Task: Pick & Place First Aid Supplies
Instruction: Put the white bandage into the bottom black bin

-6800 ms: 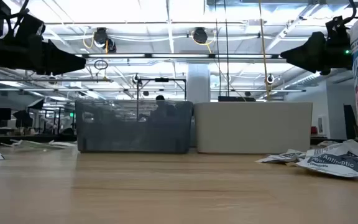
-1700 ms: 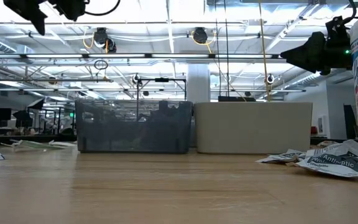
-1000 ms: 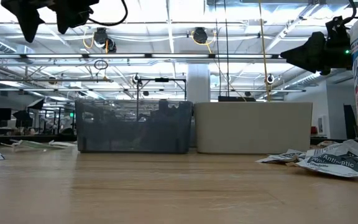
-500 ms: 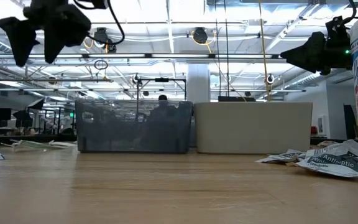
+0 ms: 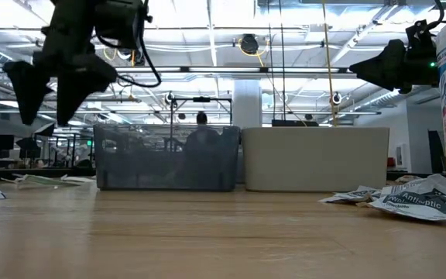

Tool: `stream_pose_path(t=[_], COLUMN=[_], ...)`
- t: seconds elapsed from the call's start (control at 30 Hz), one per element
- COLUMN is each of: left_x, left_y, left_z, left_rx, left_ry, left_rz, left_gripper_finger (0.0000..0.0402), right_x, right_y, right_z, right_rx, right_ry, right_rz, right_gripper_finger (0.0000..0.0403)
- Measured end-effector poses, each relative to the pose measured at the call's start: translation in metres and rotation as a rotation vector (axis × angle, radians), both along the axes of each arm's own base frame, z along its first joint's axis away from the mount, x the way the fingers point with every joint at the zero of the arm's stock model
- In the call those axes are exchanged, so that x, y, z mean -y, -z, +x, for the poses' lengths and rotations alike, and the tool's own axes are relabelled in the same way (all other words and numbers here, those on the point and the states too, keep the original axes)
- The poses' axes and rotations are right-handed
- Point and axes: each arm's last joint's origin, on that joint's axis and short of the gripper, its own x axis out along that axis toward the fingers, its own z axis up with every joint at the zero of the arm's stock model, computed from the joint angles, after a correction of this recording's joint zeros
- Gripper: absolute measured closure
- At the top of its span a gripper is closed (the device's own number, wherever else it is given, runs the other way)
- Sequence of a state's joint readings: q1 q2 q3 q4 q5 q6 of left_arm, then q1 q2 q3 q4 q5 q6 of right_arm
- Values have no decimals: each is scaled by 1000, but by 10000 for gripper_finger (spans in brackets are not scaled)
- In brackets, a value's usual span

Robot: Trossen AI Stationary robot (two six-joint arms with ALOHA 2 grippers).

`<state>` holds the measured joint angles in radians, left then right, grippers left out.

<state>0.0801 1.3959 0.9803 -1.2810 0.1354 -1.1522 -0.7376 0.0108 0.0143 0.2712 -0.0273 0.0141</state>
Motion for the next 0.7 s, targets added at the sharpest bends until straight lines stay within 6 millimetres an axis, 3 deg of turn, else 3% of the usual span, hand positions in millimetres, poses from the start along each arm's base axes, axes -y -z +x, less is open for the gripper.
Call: stream_pose_path(t=[0.4,0.7], left_x=[1,8], left_y=[43,58], left_z=[3,10], left_rx=[-25,-41], left_ry=[37,74], left_rz=[37,50], left_gripper_finger=[50,50], right_x=[0,0], right_y=[0,0], right_z=[0,0], right_rx=[0,0], right_ry=[1,0], right_rz=[0,0], right_gripper_finger=[140,140])
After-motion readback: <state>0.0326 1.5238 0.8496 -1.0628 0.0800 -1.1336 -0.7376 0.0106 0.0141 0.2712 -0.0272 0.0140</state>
